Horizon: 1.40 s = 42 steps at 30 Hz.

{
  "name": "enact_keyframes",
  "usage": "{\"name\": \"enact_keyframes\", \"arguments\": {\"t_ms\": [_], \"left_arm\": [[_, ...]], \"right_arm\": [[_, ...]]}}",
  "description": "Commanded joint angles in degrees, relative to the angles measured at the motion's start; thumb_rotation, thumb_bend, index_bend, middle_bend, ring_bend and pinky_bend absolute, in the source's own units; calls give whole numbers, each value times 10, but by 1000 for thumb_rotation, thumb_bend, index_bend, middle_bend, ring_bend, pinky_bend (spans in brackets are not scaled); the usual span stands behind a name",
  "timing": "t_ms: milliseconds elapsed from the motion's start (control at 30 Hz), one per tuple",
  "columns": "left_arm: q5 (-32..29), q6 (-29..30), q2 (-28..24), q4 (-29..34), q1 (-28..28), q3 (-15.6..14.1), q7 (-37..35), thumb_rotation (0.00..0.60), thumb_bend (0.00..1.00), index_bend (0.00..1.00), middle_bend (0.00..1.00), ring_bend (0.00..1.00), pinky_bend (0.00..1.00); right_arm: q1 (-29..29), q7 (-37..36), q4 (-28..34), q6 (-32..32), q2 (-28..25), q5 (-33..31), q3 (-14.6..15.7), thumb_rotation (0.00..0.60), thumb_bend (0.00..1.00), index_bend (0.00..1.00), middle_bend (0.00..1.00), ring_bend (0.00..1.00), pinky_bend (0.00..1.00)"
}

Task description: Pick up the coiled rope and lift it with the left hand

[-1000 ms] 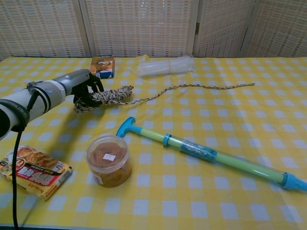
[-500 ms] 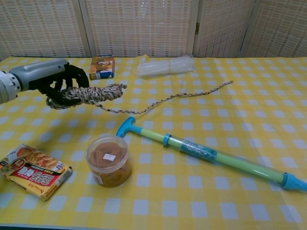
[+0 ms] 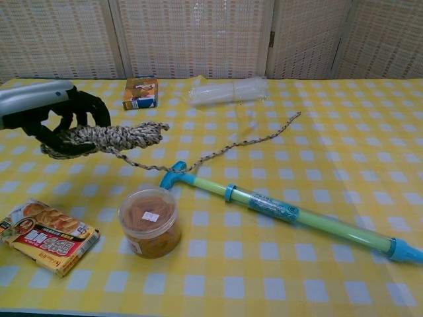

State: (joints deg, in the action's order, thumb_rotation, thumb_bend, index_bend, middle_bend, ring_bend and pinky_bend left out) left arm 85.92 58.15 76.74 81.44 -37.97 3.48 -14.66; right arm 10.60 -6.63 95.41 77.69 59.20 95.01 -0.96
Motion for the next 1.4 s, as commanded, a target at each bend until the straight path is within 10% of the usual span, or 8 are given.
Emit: {"name": "enact_keyframes", "arguments": {"t_ms": [33, 633, 1400], "left_arm": [[2, 9, -7, 8, 6, -3, 5, 600, 698, 627, 634, 648, 740], [61, 68, -88, 96, 47, -42, 10, 600, 698, 626, 634, 648, 740], [41, 64, -93, 136, 54, -31, 10, 600, 697, 625, 634, 647, 740]], "right_arm": [[47, 22, 22, -61, -3, -15, -20, 600, 487, 29, 32, 66, 0], [279, 159, -19, -341, 124, -237, -114, 600, 486, 71, 44, 78, 0], [455, 366, -209, -403, 308, -396, -85, 600, 486, 255, 112, 105, 0]]}}
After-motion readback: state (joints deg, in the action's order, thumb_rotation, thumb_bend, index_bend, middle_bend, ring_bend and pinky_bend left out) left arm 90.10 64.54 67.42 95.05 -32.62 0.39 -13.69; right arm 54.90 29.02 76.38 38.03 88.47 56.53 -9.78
